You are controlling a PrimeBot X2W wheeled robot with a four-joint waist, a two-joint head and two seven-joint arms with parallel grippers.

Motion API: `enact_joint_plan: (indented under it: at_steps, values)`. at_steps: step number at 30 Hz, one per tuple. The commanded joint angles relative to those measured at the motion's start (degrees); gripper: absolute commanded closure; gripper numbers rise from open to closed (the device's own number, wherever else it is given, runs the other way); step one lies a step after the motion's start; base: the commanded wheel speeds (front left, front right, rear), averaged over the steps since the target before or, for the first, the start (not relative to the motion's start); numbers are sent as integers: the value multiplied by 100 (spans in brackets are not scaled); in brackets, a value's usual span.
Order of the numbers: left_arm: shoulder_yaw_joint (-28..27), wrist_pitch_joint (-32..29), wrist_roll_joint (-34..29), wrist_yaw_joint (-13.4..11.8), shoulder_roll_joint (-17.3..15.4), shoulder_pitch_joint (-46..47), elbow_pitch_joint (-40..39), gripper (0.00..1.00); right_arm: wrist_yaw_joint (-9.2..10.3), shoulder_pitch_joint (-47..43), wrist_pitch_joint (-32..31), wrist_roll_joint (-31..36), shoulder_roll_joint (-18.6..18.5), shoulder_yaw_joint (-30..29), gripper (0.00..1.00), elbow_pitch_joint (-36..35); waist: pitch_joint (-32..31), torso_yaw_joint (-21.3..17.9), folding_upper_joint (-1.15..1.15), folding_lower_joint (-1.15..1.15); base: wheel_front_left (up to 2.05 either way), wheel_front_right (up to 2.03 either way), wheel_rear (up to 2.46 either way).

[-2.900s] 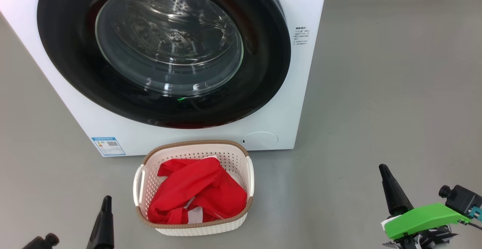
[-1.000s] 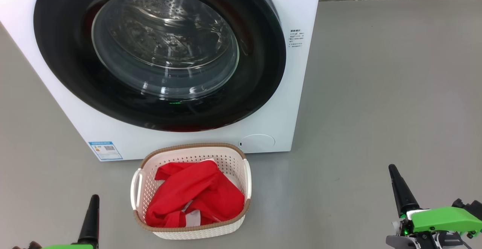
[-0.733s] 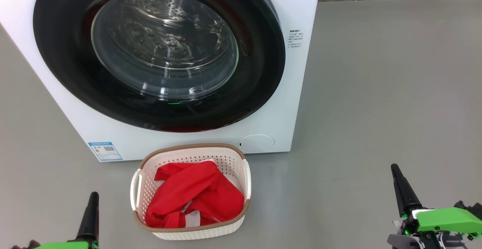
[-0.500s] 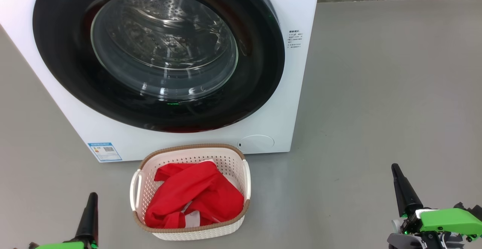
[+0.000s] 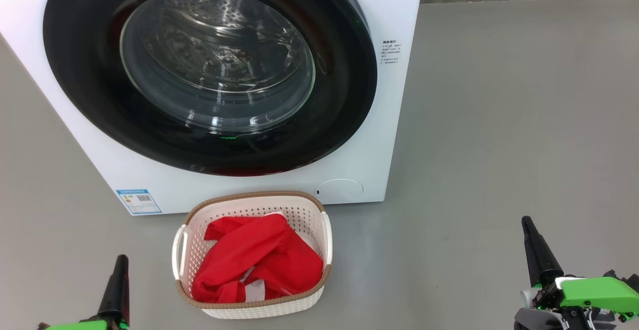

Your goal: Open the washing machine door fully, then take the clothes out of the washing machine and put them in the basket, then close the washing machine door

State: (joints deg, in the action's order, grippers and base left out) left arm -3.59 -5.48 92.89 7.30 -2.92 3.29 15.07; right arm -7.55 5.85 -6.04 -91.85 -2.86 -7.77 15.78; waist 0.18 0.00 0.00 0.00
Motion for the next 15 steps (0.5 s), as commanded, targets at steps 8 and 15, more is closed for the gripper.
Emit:
enact_joint_plan:
  at_steps: [8,15]
  values:
    - [-208,-33,-1,19,-59,282,-104,100,6,33,-45,-31,-6,125,100,-176,0,0,0,0,0,0,0]
    - [-215,-38,-7,19,-54,283,-104,100,6,33,-46,-30,-6,124,100,-176,0,0,0,0,0,0,0]
